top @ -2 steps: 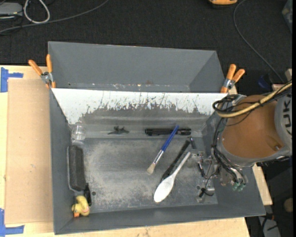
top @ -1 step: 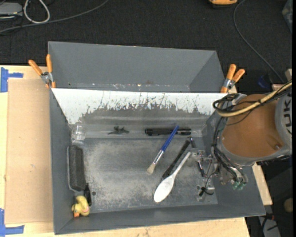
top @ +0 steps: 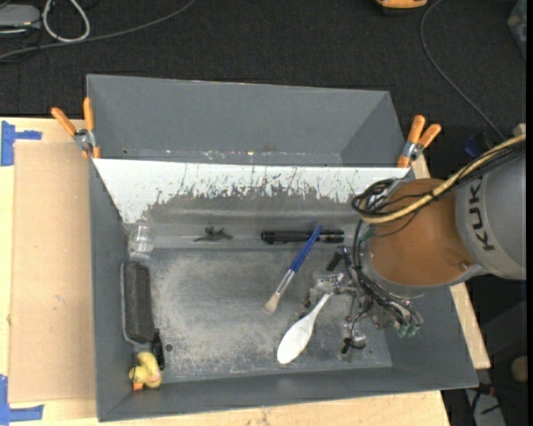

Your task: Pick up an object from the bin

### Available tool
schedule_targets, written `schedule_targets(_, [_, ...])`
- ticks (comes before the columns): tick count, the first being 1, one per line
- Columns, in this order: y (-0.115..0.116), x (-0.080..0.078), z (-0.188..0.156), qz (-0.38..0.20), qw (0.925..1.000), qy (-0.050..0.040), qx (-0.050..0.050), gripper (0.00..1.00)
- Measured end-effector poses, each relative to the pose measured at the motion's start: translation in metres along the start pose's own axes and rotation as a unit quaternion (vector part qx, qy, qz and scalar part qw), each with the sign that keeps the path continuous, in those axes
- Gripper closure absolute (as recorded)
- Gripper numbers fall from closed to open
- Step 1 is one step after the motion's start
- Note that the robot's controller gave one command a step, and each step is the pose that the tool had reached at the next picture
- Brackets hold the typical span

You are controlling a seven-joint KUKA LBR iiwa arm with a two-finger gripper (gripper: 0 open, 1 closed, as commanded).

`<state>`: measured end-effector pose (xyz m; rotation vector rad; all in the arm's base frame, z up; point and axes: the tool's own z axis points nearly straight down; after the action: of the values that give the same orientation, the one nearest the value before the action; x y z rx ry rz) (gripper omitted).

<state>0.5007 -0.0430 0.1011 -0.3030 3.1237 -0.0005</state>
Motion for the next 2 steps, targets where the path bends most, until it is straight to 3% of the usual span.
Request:
schedule_targets(1, [0.005,-0.008,-0.002,-0.049,0.9988,0.0039,-0.002,0.0])
schedule_targets(2, [0.03,-0.023,0.0,-0.12,0.9928,0.004,-0.003,0.0])
